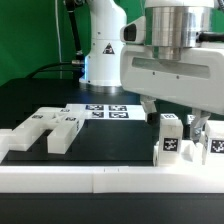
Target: Assemble chair
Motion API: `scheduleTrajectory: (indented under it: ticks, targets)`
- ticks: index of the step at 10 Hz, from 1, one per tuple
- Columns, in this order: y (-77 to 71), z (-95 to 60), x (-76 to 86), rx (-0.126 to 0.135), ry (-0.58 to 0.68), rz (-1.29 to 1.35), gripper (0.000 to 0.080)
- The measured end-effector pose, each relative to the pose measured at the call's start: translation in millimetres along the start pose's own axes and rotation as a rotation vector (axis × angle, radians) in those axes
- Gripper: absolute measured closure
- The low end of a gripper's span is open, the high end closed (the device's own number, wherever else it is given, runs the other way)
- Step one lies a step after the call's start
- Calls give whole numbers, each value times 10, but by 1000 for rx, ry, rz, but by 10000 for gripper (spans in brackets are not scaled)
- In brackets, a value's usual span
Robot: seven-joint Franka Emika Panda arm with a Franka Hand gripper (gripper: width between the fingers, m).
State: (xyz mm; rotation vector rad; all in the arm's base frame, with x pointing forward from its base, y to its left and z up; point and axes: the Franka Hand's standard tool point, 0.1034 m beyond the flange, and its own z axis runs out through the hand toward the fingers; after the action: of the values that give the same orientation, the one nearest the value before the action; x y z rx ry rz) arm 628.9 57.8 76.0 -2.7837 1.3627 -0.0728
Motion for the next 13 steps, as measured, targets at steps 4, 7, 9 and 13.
scheduleTrajectory:
  ticks: [4, 7, 9, 13]
  targets:
    - [81, -17, 161, 7, 4, -225, 150]
    - [90, -11, 171, 6, 6, -403, 150]
    - [90, -5, 157, 0, 15, -606, 150]
    - [27, -30, 124, 8, 32, -729, 150]
